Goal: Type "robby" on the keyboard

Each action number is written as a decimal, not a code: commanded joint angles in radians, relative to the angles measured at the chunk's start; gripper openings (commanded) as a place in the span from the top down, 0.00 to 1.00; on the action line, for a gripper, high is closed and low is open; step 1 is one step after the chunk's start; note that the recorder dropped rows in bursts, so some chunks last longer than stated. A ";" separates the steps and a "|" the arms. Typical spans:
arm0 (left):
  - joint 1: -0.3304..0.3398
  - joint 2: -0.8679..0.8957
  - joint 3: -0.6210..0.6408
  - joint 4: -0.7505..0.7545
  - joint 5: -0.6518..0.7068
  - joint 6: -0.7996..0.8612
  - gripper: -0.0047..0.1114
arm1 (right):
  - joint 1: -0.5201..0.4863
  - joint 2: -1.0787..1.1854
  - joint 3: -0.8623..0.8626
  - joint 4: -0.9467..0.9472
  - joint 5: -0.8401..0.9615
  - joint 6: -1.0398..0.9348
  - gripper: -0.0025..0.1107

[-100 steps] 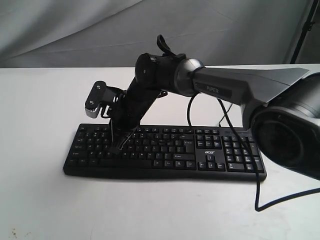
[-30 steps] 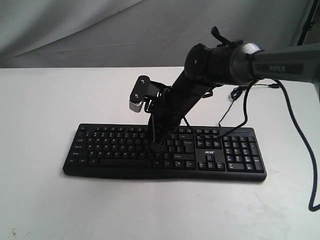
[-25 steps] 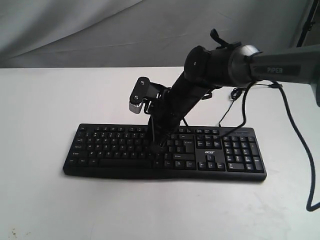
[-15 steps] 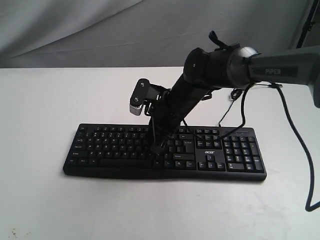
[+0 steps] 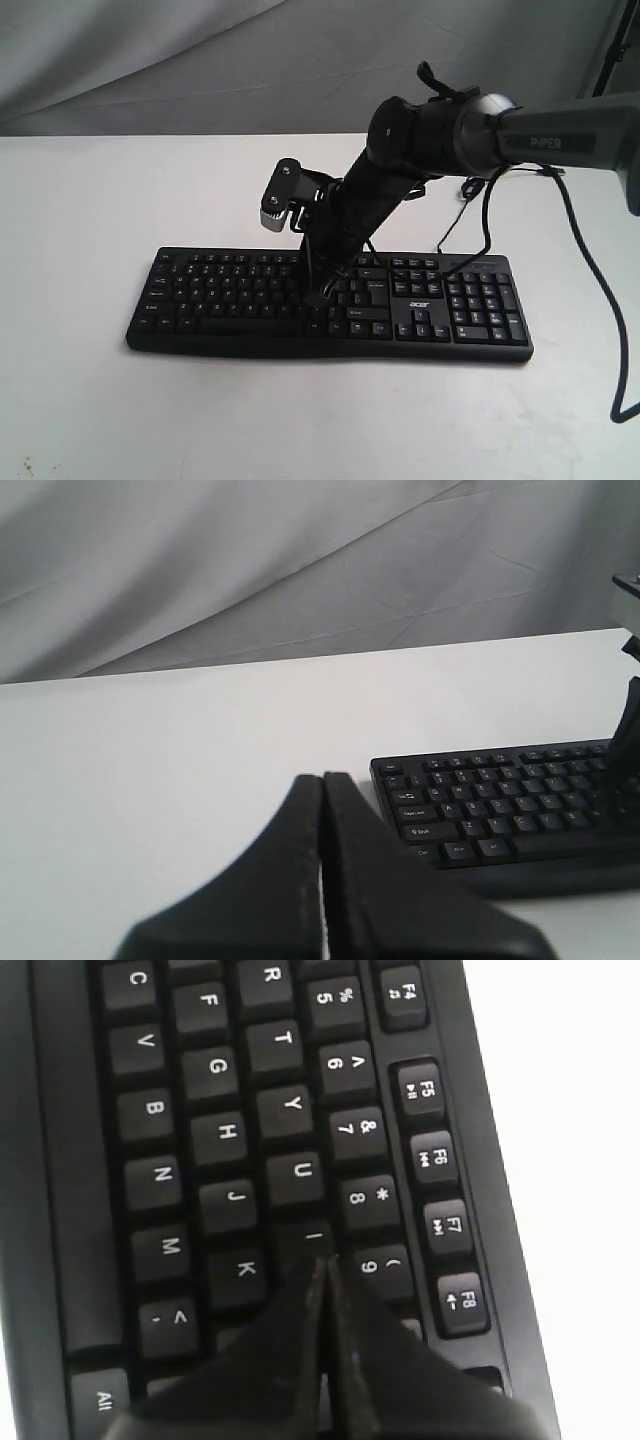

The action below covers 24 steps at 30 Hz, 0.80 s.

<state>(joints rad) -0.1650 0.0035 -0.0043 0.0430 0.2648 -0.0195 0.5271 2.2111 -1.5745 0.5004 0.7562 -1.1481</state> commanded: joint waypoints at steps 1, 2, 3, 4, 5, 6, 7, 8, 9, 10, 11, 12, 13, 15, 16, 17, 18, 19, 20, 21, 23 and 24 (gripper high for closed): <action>-0.006 -0.003 0.004 0.005 -0.005 -0.003 0.96 | -0.005 0.003 0.007 -0.004 0.007 0.004 0.98; -0.006 -0.003 0.004 0.005 -0.005 -0.003 0.96 | -0.005 0.003 0.007 -0.004 0.007 0.004 0.98; -0.006 -0.003 0.004 0.005 -0.005 -0.003 0.96 | -0.005 0.003 0.007 -0.004 0.007 0.004 0.98; -0.006 -0.003 0.004 0.005 -0.005 -0.003 0.96 | -0.005 0.003 0.007 -0.004 0.009 0.004 0.98; -0.006 -0.003 0.004 0.005 -0.005 -0.003 0.96 | -0.005 0.003 0.007 -0.004 0.009 0.004 0.98; -0.006 -0.003 0.004 0.005 -0.005 -0.003 0.96 | -0.005 0.003 0.007 -0.004 0.009 0.004 0.98; -0.006 -0.003 0.004 0.005 -0.005 -0.003 0.96 | -0.005 0.003 0.007 -0.004 0.009 0.004 0.98; -0.006 -0.003 0.004 0.005 -0.005 -0.003 0.96 | -0.005 0.005 0.007 -0.004 0.009 0.004 0.98; -0.006 -0.003 0.004 0.005 -0.005 -0.003 0.96 | -0.005 0.007 0.007 -0.004 0.009 0.004 0.98; -0.006 -0.003 0.004 0.005 -0.005 -0.003 0.96 | -0.005 0.007 0.007 -0.004 0.009 0.004 0.98; -0.006 -0.003 0.004 0.005 -0.005 -0.003 0.96 | -0.005 0.012 0.007 -0.004 0.009 0.004 0.98; -0.006 -0.003 0.004 0.005 -0.005 -0.003 0.96 | -0.005 0.014 0.007 -0.004 0.009 0.004 0.98; -0.006 -0.003 0.004 0.005 -0.005 -0.003 0.96 | -0.005 0.014 0.007 -0.004 0.009 0.004 0.98; -0.006 -0.003 0.004 0.005 -0.005 -0.003 0.96 | -0.005 0.015 0.007 -0.004 0.011 0.004 0.98; -0.006 -0.003 0.004 0.005 -0.005 -0.003 0.96 | -0.005 0.010 0.007 -0.004 0.013 0.004 0.98; -0.006 -0.003 0.004 0.005 -0.005 -0.003 0.96 | -0.005 0.004 0.007 -0.004 0.013 0.004 0.98; -0.006 -0.003 0.004 0.005 -0.005 -0.003 0.96 | -0.005 -0.001 0.007 -0.004 0.013 0.004 0.98; -0.006 -0.003 0.004 0.005 -0.005 -0.003 0.96 | -0.005 -0.008 0.007 -0.004 0.013 0.004 0.98; -0.006 -0.003 0.004 0.005 -0.005 -0.003 0.96 | -0.004 -0.015 0.007 -0.004 0.013 0.004 0.98; -0.006 -0.003 0.004 0.005 -0.005 -0.003 0.96 | -0.002 -0.022 0.007 -0.004 0.013 0.004 0.98; -0.006 -0.003 0.004 0.005 -0.005 -0.003 0.96 | 0.003 -0.034 0.007 -0.004 0.011 0.004 0.98; -0.006 -0.003 0.004 0.005 -0.005 -0.003 0.96 | 0.005 -0.040 0.007 -0.004 0.005 0.004 0.98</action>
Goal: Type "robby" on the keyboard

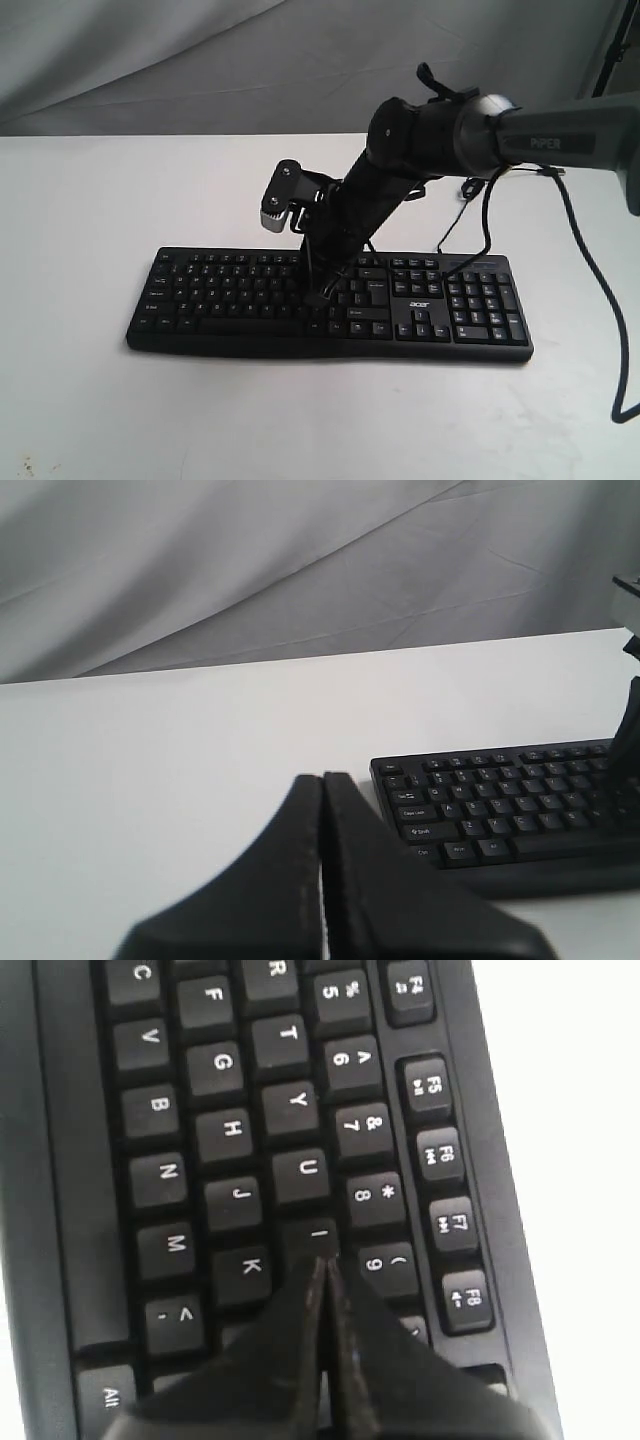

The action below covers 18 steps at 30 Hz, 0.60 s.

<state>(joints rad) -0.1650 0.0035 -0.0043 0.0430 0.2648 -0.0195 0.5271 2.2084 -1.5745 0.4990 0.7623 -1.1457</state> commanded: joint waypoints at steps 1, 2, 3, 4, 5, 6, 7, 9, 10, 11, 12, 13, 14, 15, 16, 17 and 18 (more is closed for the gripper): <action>-0.006 -0.003 0.004 0.005 -0.005 -0.003 0.96 | 0.010 -0.041 0.007 -0.003 -0.005 0.002 0.98; -0.006 -0.003 0.004 0.005 -0.005 -0.003 0.96 | 0.012 -0.045 0.007 -0.003 -0.014 0.002 0.98; -0.006 -0.003 0.004 0.005 -0.005 -0.003 0.96 | 0.014 -0.047 0.007 0.001 -0.021 0.002 0.98; -0.006 -0.003 0.004 0.005 -0.005 -0.003 0.96 | 0.022 -0.048 0.007 0.001 -0.025 0.002 0.98; -0.006 -0.003 0.004 0.005 -0.005 -0.003 0.96 | 0.022 -0.048 0.007 0.001 -0.027 0.002 0.98; -0.006 -0.003 0.004 0.005 -0.005 -0.003 0.96 | 0.029 -0.048 0.007 0.014 -0.027 0.000 0.98; -0.006 -0.003 0.004 0.005 -0.005 -0.003 0.96 | 0.031 -0.048 0.007 0.021 -0.027 0.000 0.98; -0.006 -0.003 0.004 0.005 -0.005 -0.003 0.96 | 0.044 -0.048 0.007 0.039 -0.027 -0.006 0.98; -0.006 -0.003 0.004 0.005 -0.005 -0.003 0.96 | 0.050 -0.048 0.007 0.045 -0.027 -0.006 0.98; -0.006 -0.003 0.004 0.005 -0.005 -0.003 0.96 | 0.058 -0.048 0.007 0.051 -0.030 -0.009 0.98; -0.006 -0.003 0.004 0.005 -0.005 -0.003 0.96 | 0.067 -0.048 0.007 0.060 -0.031 -0.014 0.98; -0.006 -0.003 0.004 0.005 -0.005 -0.003 0.96 | 0.075 -0.048 0.007 0.070 -0.031 -0.019 0.98; -0.006 -0.003 0.004 0.005 -0.005 -0.003 0.96 | 0.084 -0.048 0.007 0.074 -0.033 -0.027 0.98; -0.006 -0.003 0.004 0.005 -0.005 -0.003 0.96 | 0.092 -0.048 0.007 0.080 -0.036 -0.033 0.98; -0.006 -0.003 0.004 0.005 -0.005 -0.003 0.96 | 0.101 -0.048 0.007 0.091 -0.038 -0.041 0.98; -0.006 -0.003 0.004 0.005 -0.005 -0.003 0.96 | 0.107 -0.048 0.007 0.096 -0.041 -0.048 0.98; -0.006 -0.003 0.004 0.005 -0.005 -0.003 0.96 | 0.115 -0.048 0.007 0.099 -0.046 -0.050 0.98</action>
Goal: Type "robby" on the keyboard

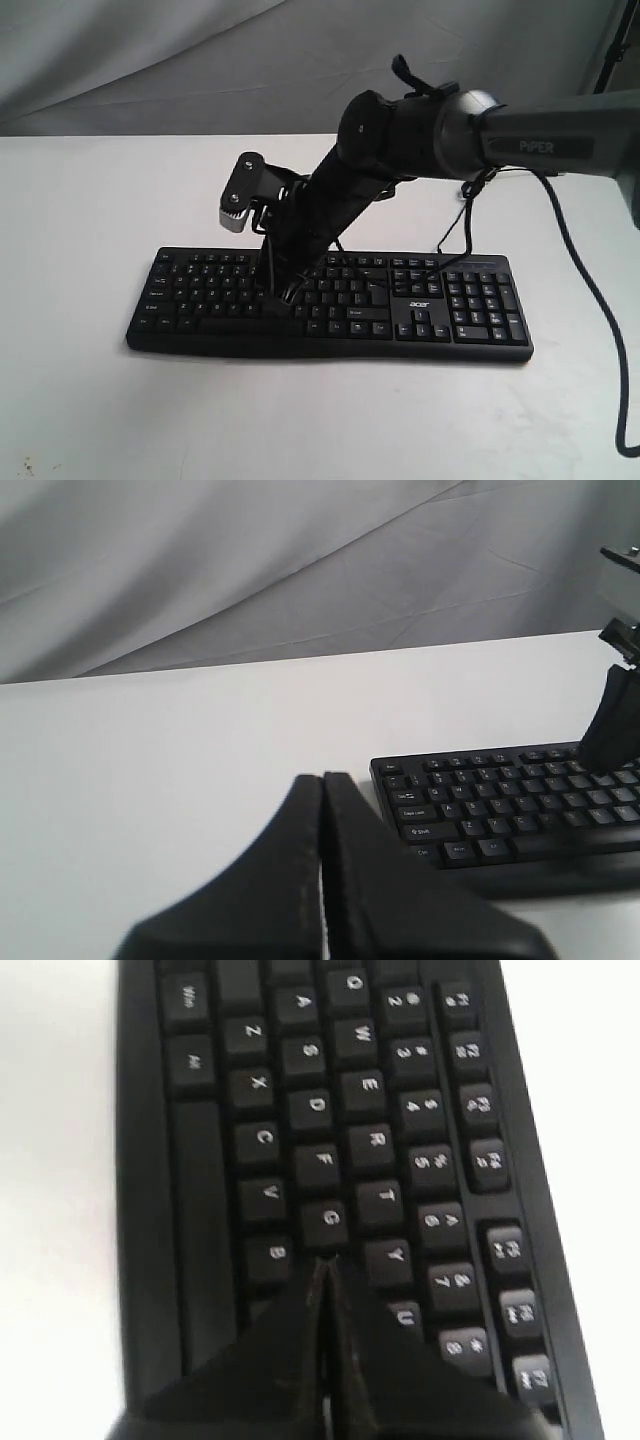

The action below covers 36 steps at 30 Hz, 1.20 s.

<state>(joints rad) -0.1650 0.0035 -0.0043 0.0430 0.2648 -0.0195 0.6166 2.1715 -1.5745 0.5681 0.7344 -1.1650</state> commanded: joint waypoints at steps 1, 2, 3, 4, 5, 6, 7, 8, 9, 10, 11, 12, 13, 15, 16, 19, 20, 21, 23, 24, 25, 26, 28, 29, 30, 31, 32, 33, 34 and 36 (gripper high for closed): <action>-0.006 -0.003 0.004 0.005 -0.005 -0.003 0.96 | 0.033 -0.011 0.007 0.029 -0.023 -0.031 0.98; -0.006 -0.003 0.004 0.005 -0.005 -0.003 0.96 | 0.040 -0.011 0.007 0.029 -0.026 -0.031 0.98; -0.006 -0.003 0.004 0.005 -0.005 -0.003 0.96 | 0.047 -0.010 0.007 0.029 -0.031 -0.031 0.98; -0.006 -0.003 0.004 0.005 -0.005 -0.003 0.96 | 0.051 -0.008 0.007 0.032 -0.036 -0.031 0.98; -0.006 -0.003 0.004 0.005 -0.005 -0.003 0.96 | 0.055 -0.002 0.007 0.036 -0.038 -0.031 0.98; -0.006 -0.003 0.004 0.005 -0.005 -0.003 0.96 | 0.060 0.001 0.007 0.042 -0.042 -0.031 0.98; -0.006 -0.003 0.004 0.005 -0.005 -0.003 0.96 | 0.062 0.011 0.007 0.042 -0.042 -0.031 0.98; -0.006 -0.003 0.004 0.005 -0.005 -0.003 0.96 | 0.062 0.021 0.007 0.045 -0.044 -0.031 0.98; -0.006 -0.003 0.004 0.005 -0.005 -0.003 0.96 | 0.062 0.028 0.007 0.045 -0.046 -0.031 0.98; -0.006 -0.003 0.004 0.005 -0.005 -0.003 0.96 | 0.062 0.032 0.007 0.045 -0.050 -0.031 0.98; -0.006 -0.003 0.004 0.005 -0.005 -0.003 0.96 | 0.062 0.035 0.007 0.045 -0.051 -0.031 0.98; -0.006 -0.003 0.004 0.005 -0.005 -0.003 0.96 | 0.062 0.035 0.007 0.045 -0.053 -0.031 0.98; -0.006 -0.003 0.004 0.005 -0.005 -0.003 0.96 | 0.062 0.035 0.007 0.045 -0.053 -0.031 0.98; -0.006 -0.003 0.004 0.005 -0.005 -0.003 0.96 | 0.062 0.035 0.007 0.045 -0.053 -0.031 0.98; -0.006 -0.003 0.004 0.005 -0.005 -0.003 0.96 | 0.062 0.035 0.007 0.045 -0.053 -0.031 0.98; -0.006 -0.003 0.004 0.005 -0.005 -0.003 0.96 | 0.062 0.035 0.007 0.040 -0.052 -0.029 0.98; -0.006 -0.003 0.004 0.005 -0.005 -0.003 0.96 | 0.062 0.035 0.007 0.036 -0.059 -0.022 0.98; -0.006 -0.003 0.004 0.005 -0.005 -0.003 0.96 | 0.062 0.035 0.007 0.022 -0.065 -0.011 0.98; -0.006 -0.003 0.004 0.005 -0.005 -0.003 0.96 | 0.062 0.035 0.007 0.003 -0.075 0.007 0.98; -0.006 -0.003 0.004 0.005 -0.005 -0.003 0.96 | 0.062 0.035 0.007 -0.001 -0.075 0.014 0.98; -0.006 -0.003 0.004 0.005 -0.005 -0.003 0.96 | 0.062 0.035 0.007 -0.001 -0.075 0.014 0.98; -0.006 -0.003 0.004 0.005 -0.005 -0.003 0.96 | 0.062 0.035 0.007 -0.001 -0.075 0.014 0.98; -0.006 -0.003 0.004 0.005 -0.005 -0.003 0.96 | 0.062 0.035 0.007 -0.001 -0.075 0.016 0.98; -0.006 -0.003 0.004 0.005 -0.005 -0.003 0.96 | 0.062 0.035 0.007 -0.001 -0.075 0.017 0.98; -0.006 -0.003 0.004 0.005 -0.005 -0.003 0.96 | 0.062 0.035 0.007 -0.001 -0.072 0.017 0.98; -0.006 -0.003 0.004 0.005 -0.005 -0.003 0.96 | 0.062 0.035 0.007 -0.001 -0.072 0.017 0.98; -0.006 -0.003 0.004 0.005 -0.005 -0.003 0.96 | 0.062 0.035 0.007 -0.001 -0.070 0.017 0.98; -0.006 -0.003 0.004 0.005 -0.005 -0.003 0.96 | 0.062 0.035 0.007 -0.001 -0.068 0.017 0.98; -0.006 -0.003 0.004 0.005 -0.005 -0.003 0.96 | 0.062 0.035 0.007 -0.001 -0.068 0.017 0.98; -0.006 -0.003 0.004 0.005 -0.005 -0.003 0.96 | 0.062 0.053 0.007 -0.001 -0.068 0.019 0.98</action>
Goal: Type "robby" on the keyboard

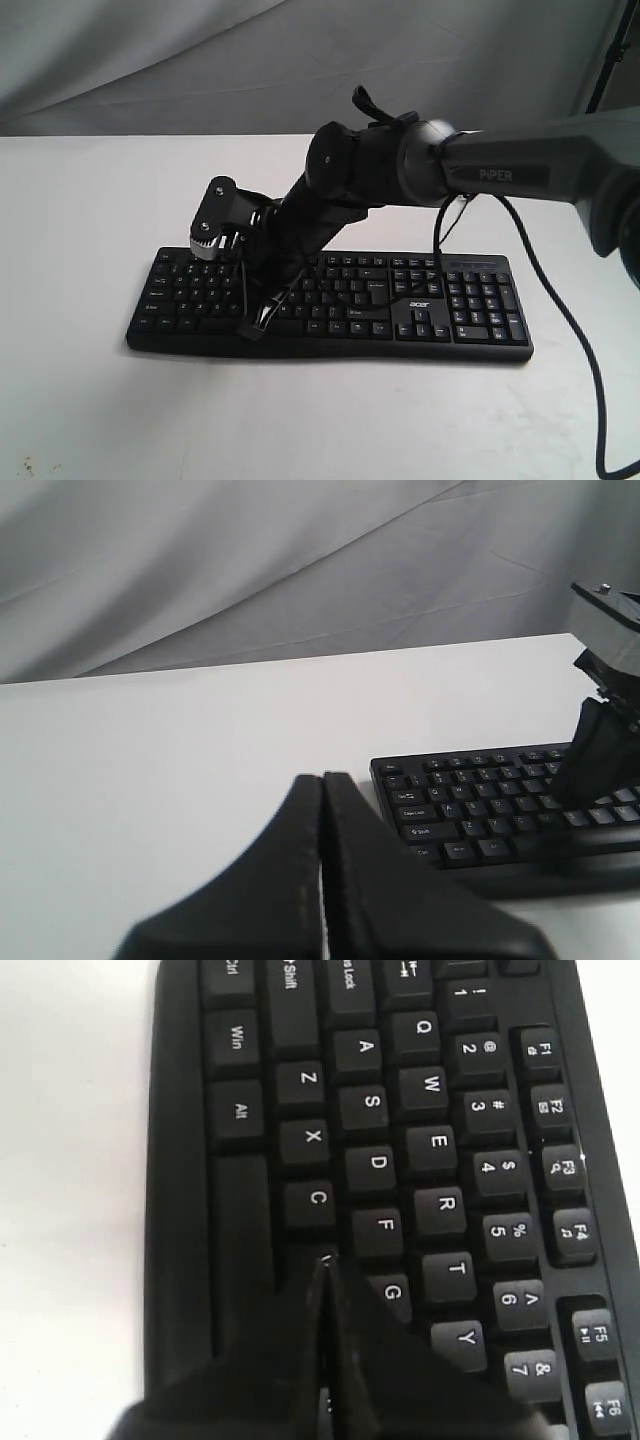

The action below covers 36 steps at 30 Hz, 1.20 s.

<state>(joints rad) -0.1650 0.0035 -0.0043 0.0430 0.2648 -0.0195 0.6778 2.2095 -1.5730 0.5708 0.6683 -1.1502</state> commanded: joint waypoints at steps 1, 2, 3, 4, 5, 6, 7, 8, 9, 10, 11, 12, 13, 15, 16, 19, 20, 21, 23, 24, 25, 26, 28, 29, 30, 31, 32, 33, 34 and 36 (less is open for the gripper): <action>-0.006 -0.003 0.004 0.005 -0.005 -0.003 0.96 | -0.002 0.023 0.005 -0.004 -0.002 0.004 0.98; -0.006 -0.003 0.004 0.005 -0.005 -0.003 0.96 | -0.002 0.023 0.005 -0.004 -0.002 0.004 0.98; -0.006 -0.003 0.004 0.005 -0.005 -0.003 0.96 | -0.002 0.021 0.005 -0.004 -0.004 0.004 0.98; -0.006 -0.003 0.004 0.005 -0.005 -0.003 0.96 | -0.002 0.021 0.005 -0.004 -0.006 0.004 0.98; -0.006 -0.003 0.004 0.005 -0.005 -0.003 0.96 | -0.002 0.021 0.005 -0.004 -0.006 0.004 0.98; -0.006 -0.003 0.004 0.005 -0.005 -0.003 0.96 | -0.002 0.021 0.005 -0.006 -0.006 0.004 0.98; -0.006 -0.003 0.004 0.005 -0.005 -0.003 0.96 | -0.002 0.021 0.005 -0.013 -0.006 0.005 0.98; -0.006 -0.003 0.004 0.005 -0.005 -0.003 0.96 | -0.002 0.021 0.005 -0.013 -0.006 0.005 0.98; -0.006 -0.003 0.004 0.005 -0.005 -0.003 0.96 | -0.002 0.021 0.005 -0.013 -0.006 0.005 0.98; -0.006 -0.003 0.004 0.005 -0.005 -0.003 0.96 | -0.002 0.021 0.005 -0.013 -0.006 0.005 0.98; -0.006 -0.003 0.004 0.005 -0.005 -0.003 0.96 | -0.002 0.021 0.005 -0.013 -0.006 0.007 0.98; -0.006 -0.003 0.004 0.005 -0.005 -0.003 0.96 | -0.002 0.026 0.005 -0.013 -0.006 0.013 0.98; -0.006 -0.003 0.004 0.005 -0.005 -0.003 0.96 | -0.002 0.033 0.005 -0.011 -0.004 0.015 0.98; -0.006 -0.003 0.004 0.005 -0.005 -0.003 0.96 | -0.002 0.041 0.005 -0.011 -0.004 0.015 0.98; -0.006 -0.003 0.004 0.005 -0.005 -0.003 0.96 | -0.002 0.041 0.005 -0.011 -0.004 0.015 0.98; -0.006 -0.003 0.004 0.005 -0.005 -0.003 0.96 | -0.002 0.031 0.000 -0.011 -0.004 0.015 0.98; -0.006 -0.003 0.004 0.005 -0.005 -0.003 0.96 | -0.002 0.029 0.000 -0.011 -0.004 0.015 0.98; -0.006 -0.003 0.004 0.005 -0.005 -0.003 0.96 | -0.002 0.020 0.000 -0.011 -0.004 0.015 0.98; -0.006 -0.003 0.004 0.005 -0.005 -0.003 0.96 | -0.002 0.002 0.000 -0.019 -0.006 0.015 0.98; -0.006 -0.003 0.004 0.005 -0.005 -0.003 0.96 | -0.002 -0.009 0.000 -0.023 -0.008 0.015 0.98; -0.006 -0.003 0.004 0.005 -0.005 -0.003 0.96 | -0.004 -0.019 0.000 -0.023 -0.008 0.015 0.98; -0.006 -0.003 0.004 0.005 -0.005 -0.003 0.96 | -0.004 -0.024 0.000 -0.023 -0.009 0.015 0.98; -0.006 -0.003 0.004 0.005 -0.005 -0.003 0.96 | -0.004 -0.037 0.000 -0.023 -0.010 0.015 0.98; -0.006 -0.003 0.004 0.005 -0.005 -0.003 0.96 | -0.004 -0.037 0.000 -0.023 -0.010 0.015 0.98; -0.006 -0.003 0.004 0.005 -0.005 -0.003 0.96 | -0.004 -0.039 0.000 -0.023 -0.010 0.015 0.98; -0.006 -0.003 0.004 0.005 -0.005 -0.003 0.96 | -0.004 -0.039 0.000 -0.023 -0.010 0.015 0.98; -0.006 -0.003 0.004 0.005 -0.005 -0.003 0.96 | -0.004 -0.039 0.000 -0.023 -0.010 0.015 0.98; -0.006 -0.003 0.004 0.005 -0.005 -0.003 0.96 | -0.004 -0.038 0.000 -0.023 -0.010 0.017 0.98; -0.006 -0.003 0.004 0.005 -0.005 -0.003 0.96 | -0.004 -0.038 0.000 -0.023 -0.010 0.019 0.98; -0.006 -0.003 0.004 0.005 -0.005 -0.003 0.96 | -0.004 -0.038 0.000 -0.023 -0.010 0.023 0.98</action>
<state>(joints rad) -0.1650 0.0035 -0.0043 0.0430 0.2648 -0.0195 0.6778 2.1780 -1.5747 0.5495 0.6643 -1.1369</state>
